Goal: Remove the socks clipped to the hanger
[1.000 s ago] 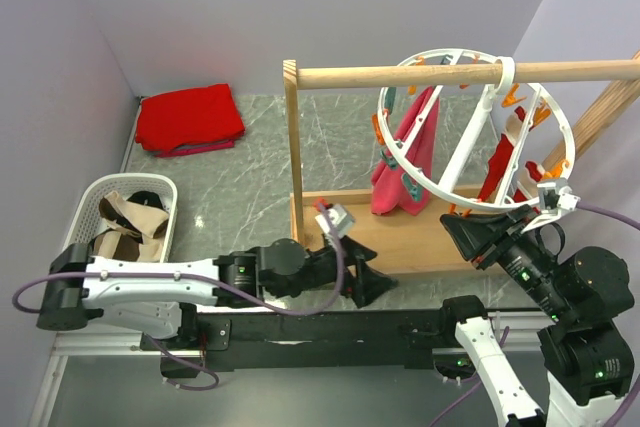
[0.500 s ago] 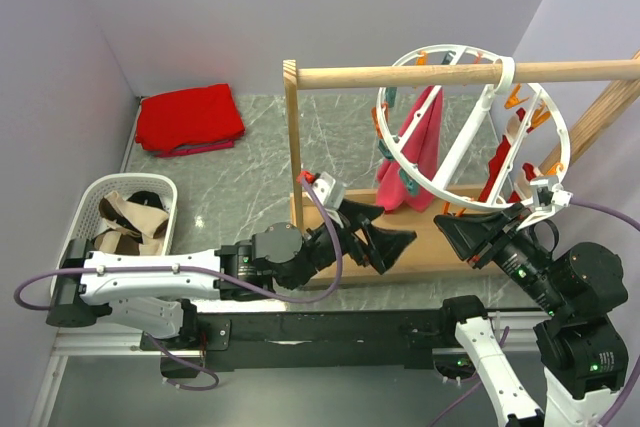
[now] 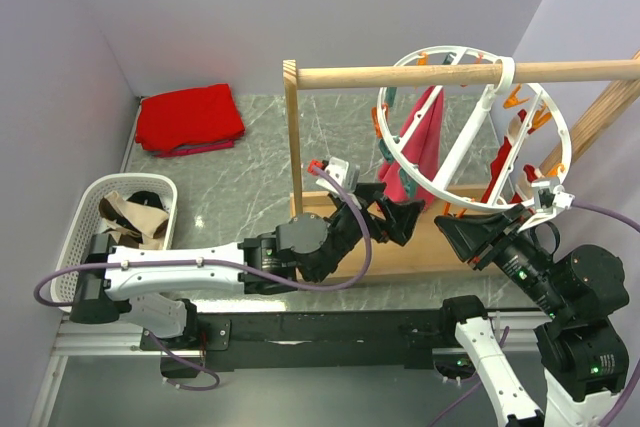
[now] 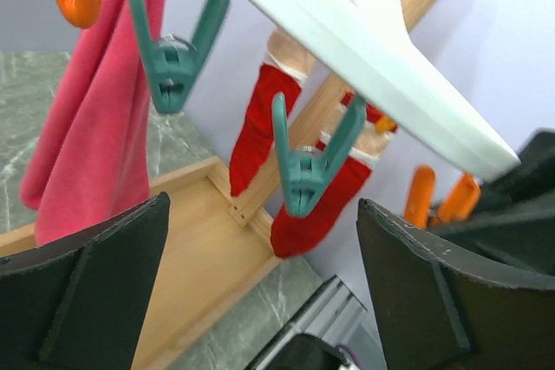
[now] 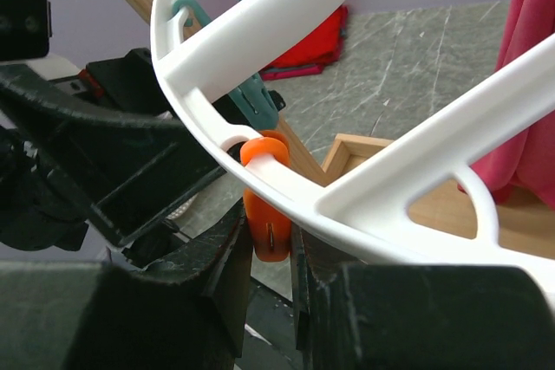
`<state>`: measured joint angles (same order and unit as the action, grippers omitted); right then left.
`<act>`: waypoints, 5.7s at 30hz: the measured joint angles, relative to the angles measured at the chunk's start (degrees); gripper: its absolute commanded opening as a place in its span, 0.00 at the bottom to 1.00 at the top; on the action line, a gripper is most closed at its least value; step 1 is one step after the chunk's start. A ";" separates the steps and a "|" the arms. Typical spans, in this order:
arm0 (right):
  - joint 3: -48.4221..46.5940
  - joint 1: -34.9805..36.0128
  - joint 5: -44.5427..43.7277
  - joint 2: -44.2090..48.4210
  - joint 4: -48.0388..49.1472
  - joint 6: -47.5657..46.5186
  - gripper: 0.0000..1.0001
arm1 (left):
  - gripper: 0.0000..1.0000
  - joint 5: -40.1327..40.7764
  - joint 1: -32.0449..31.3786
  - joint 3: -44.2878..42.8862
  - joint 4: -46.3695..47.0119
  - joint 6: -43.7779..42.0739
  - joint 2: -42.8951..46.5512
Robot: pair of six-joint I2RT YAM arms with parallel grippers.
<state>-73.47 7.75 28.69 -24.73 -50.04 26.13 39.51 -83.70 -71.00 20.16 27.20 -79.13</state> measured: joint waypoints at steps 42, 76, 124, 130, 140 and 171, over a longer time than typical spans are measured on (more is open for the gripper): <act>-13.31 0.00 -9.20 2.14 -13.18 -5.03 0.64 | 0.13 -1.44 11.26 -6.95 -6.34 3.26 -1.68; -15.19 0.00 -24.72 -2.64 -9.92 -9.79 0.63 | 0.14 -2.56 13.66 -8.52 -9.27 2.16 -1.49; -11.37 0.00 -18.23 -2.78 -6.16 -9.68 0.42 | 0.93 -19.56 -2.82 14.36 1.66 0.90 -4.46; -11.37 0.00 -18.21 -2.78 -6.19 -9.66 0.42 | 0.96 -17.40 -3.93 12.15 5.20 -0.42 -8.24; -11.37 0.00 -17.49 -2.78 -6.19 -9.25 0.42 | 0.98 -21.51 -4.09 2.54 10.49 -3.34 -12.11; -10.34 0.00 -17.33 -2.03 -6.47 -8.59 0.00 | 0.13 -11.67 -4.13 -11.67 -2.19 -3.32 -20.31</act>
<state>-83.81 7.75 11.35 -26.76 -56.51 17.54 27.83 -87.83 -82.67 17.98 23.88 -99.44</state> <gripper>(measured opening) 0.195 0.143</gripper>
